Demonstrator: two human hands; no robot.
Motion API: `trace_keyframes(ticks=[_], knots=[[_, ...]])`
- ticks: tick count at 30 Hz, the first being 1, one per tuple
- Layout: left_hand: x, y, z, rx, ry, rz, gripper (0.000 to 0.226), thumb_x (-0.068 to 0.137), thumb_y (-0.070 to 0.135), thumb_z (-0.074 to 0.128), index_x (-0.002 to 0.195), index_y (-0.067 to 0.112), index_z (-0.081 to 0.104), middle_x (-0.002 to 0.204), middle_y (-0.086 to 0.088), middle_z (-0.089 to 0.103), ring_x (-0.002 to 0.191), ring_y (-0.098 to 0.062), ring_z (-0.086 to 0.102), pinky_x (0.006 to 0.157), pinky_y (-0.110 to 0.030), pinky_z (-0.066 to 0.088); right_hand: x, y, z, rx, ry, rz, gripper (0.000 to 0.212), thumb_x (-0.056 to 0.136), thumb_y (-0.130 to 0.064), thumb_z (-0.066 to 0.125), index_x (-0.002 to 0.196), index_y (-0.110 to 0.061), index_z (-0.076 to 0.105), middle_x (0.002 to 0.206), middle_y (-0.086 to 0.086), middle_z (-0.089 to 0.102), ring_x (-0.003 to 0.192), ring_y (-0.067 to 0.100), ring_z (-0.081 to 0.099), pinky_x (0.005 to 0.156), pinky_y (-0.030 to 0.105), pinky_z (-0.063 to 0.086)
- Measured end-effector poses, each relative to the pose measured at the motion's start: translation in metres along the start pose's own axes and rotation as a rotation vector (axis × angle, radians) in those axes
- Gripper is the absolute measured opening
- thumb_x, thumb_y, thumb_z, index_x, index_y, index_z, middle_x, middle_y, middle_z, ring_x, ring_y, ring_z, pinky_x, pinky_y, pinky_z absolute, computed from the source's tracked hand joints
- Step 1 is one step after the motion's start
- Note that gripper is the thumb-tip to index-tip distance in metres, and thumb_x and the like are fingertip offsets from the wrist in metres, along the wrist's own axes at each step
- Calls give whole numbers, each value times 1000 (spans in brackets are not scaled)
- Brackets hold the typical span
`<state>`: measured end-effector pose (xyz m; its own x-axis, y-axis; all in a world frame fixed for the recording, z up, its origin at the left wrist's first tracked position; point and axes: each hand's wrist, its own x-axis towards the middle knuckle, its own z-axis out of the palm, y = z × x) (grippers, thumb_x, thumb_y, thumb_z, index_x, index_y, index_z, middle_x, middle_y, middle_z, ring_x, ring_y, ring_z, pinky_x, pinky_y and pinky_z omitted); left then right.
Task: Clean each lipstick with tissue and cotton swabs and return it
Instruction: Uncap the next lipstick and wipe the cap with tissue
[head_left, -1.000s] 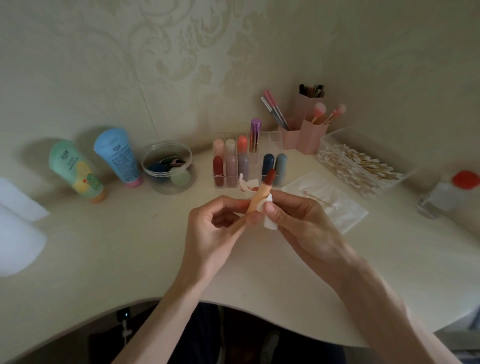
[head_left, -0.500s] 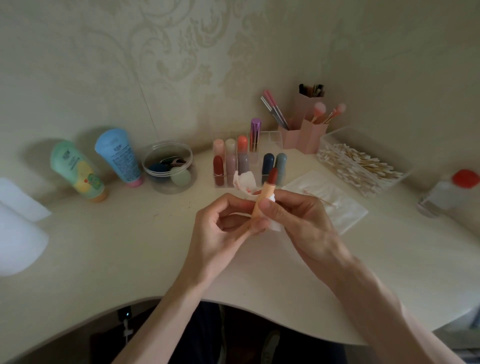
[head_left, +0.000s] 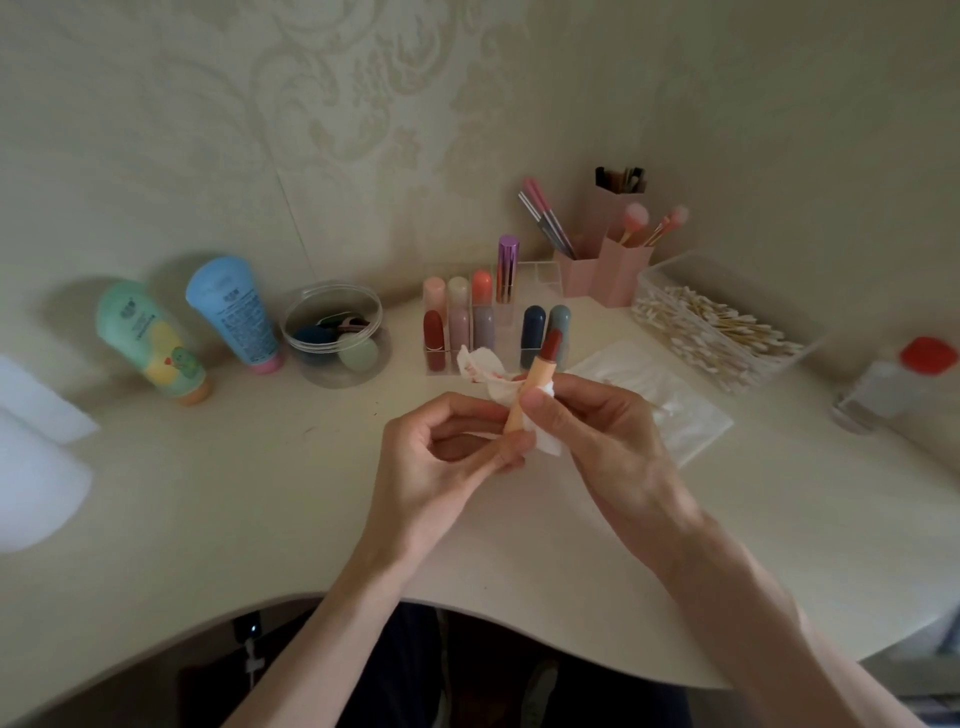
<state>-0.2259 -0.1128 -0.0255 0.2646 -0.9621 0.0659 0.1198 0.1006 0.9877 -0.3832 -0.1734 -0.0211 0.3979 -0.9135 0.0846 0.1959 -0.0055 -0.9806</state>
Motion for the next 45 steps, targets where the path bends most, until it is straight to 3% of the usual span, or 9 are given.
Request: trace_keyframes(ticks=[4,11,14,17,23,29,33,38,45], knots=[[0,4,2,-75,-104,-80,23,85,19,72,104,7,77,89,-12,80,71,-31,77,65,-30,63,1,0,-4,27,-28,-15,32,97,-29,72,115,-3,77,111,22,76,110,36,71,96,44,52],[0,-3,0,51,22,-16,27,70,15,89,92,3,78,80,-13,79,68,-27,76,67,-27,60,0,3,0,-32,-4,-3,28,93,-23,73,113,-5,78,109,14,79,107,28,75,99,43,57],[1,-1,0,25,-45,-46,27,77,21,82,99,7,78,86,-11,79,65,-29,74,60,-29,59,2,4,-3,-8,-16,9,29,96,-26,74,114,-3,77,111,23,76,104,36,72,96,52,54],[2,0,0,-21,-87,-87,20,84,20,74,100,9,78,86,-10,79,65,-29,75,58,-28,59,2,4,-5,-30,-26,7,29,97,-25,73,116,-4,77,108,21,76,103,32,72,93,47,52],[2,-7,-3,84,35,10,31,64,23,91,84,6,76,74,-12,76,59,-18,68,61,-26,56,1,5,1,-31,-9,29,30,94,-23,74,115,-2,77,111,17,78,112,34,73,107,58,52],[2,-3,-2,31,-69,-42,26,82,27,75,99,8,78,87,-9,79,66,-28,75,59,-29,59,1,2,-5,-24,-12,12,28,97,-22,71,116,-2,77,109,20,77,102,29,73,96,45,54],[1,-5,-2,22,8,-36,25,77,18,81,94,1,79,81,-12,78,63,-23,73,61,-26,58,1,3,-1,-21,-31,-3,28,95,-21,72,116,-3,77,106,16,78,102,27,74,93,38,55],[2,-3,-5,26,-33,-61,29,78,17,84,101,1,77,87,-15,78,65,-24,71,60,-27,55,1,2,-1,-9,-44,-2,27,97,-19,70,115,0,76,99,18,78,93,32,74,92,47,57],[1,-2,-4,24,-46,-76,23,77,20,82,97,8,80,86,-8,79,76,-25,76,55,-26,54,-1,2,-1,-41,-41,-17,27,96,-20,71,115,-2,77,100,14,79,92,23,73,88,37,55]])
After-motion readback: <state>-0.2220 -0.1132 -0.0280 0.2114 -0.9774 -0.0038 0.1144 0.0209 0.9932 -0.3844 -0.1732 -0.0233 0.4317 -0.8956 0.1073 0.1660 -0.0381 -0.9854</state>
